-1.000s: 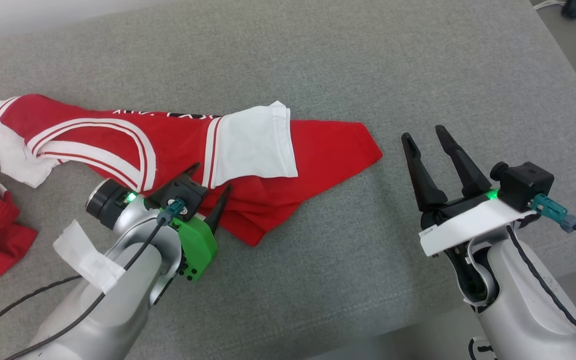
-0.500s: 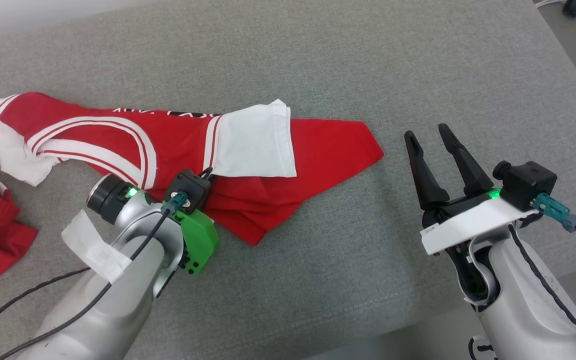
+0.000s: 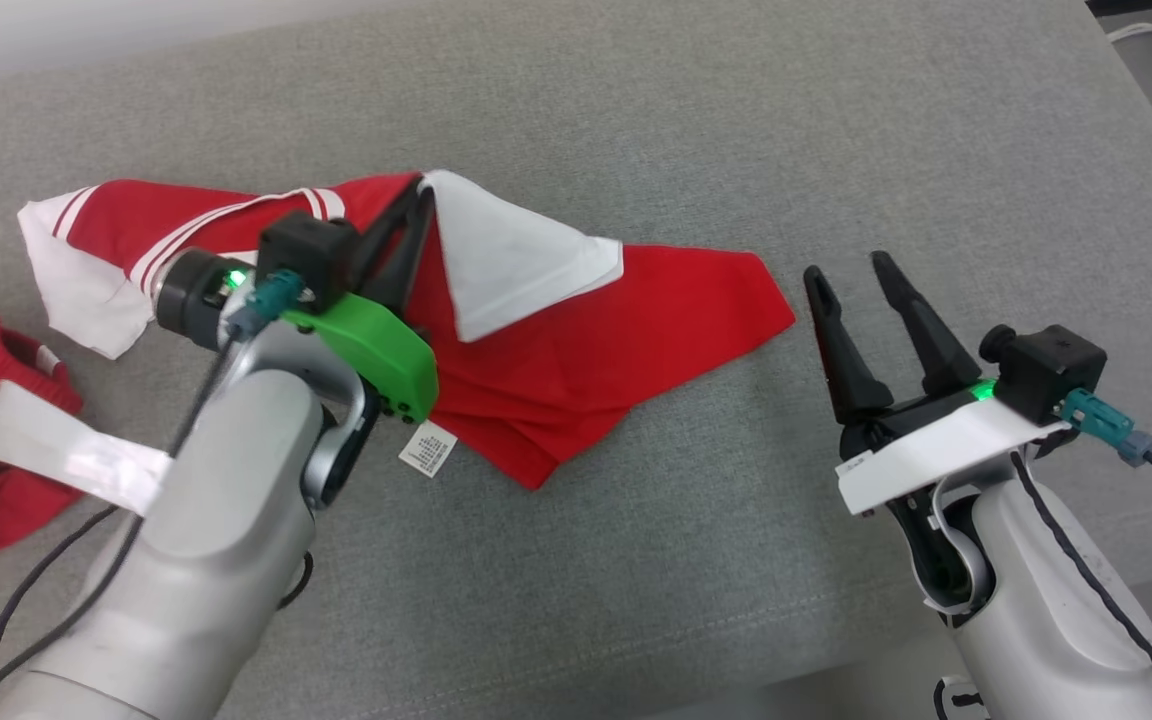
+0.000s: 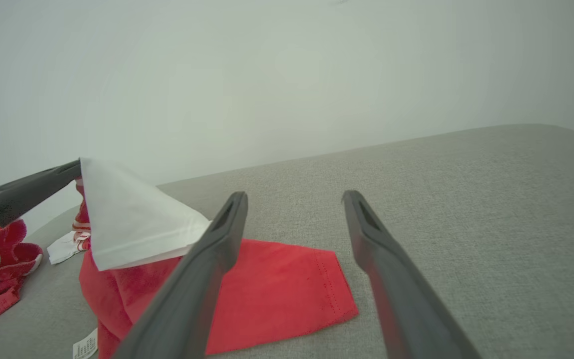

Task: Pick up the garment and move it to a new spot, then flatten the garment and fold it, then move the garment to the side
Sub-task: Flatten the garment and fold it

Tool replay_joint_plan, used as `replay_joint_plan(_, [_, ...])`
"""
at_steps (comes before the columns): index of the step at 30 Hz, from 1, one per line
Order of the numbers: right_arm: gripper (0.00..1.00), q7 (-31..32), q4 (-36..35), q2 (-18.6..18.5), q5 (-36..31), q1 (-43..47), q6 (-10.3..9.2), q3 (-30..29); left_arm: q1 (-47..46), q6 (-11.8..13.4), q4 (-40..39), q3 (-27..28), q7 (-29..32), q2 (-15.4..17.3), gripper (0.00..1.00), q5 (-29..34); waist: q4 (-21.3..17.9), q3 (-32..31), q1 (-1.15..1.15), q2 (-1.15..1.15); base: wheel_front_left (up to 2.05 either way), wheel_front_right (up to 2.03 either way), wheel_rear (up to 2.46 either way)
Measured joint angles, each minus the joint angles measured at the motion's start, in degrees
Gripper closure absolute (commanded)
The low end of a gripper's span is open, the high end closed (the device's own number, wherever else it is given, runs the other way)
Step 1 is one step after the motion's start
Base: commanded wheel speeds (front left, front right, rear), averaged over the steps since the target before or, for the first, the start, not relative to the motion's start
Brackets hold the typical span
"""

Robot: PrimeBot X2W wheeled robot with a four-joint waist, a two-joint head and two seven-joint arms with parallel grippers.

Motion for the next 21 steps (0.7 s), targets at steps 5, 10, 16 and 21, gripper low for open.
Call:
replay_joint_plan(5, [0.00,0.00,0.69,0.01,0.00,0.04,0.00,1.58,-0.63,-0.97,-2.12,4.13,0.00,2.50,1.00,-3.13,1.28,-0.37,0.00,0.00,0.00,0.00,0.00])
replay_joint_plan(10, [0.00,0.00,2.16,0.15,0.12,0.13,0.00,3.67,-0.71,-1.44,-4.83,9.85,-0.02,6.73,1.00,-7.00,2.17,-0.62,0.00,0.00,0.00,0.00,0.00])
replay_joint_plan(16, [0.00,0.00,4.98,0.03,1.76,0.79,0.00,4.50,-0.77,-2.53,-8.56,16.12,-0.03,7.34,1.00,-14.11,3.23,-0.77,0.00,0.00,0.00,0.00,0.00])
replay_joint_plan(21, [0.00,0.00,6.59,0.13,2.60,1.17,0.00,4.94,-0.73,-2.53,-8.82,18.80,-0.04,9.42,1.00,-16.53,4.07,-0.83,0.00,0.00,0.00,0.00,0.00])
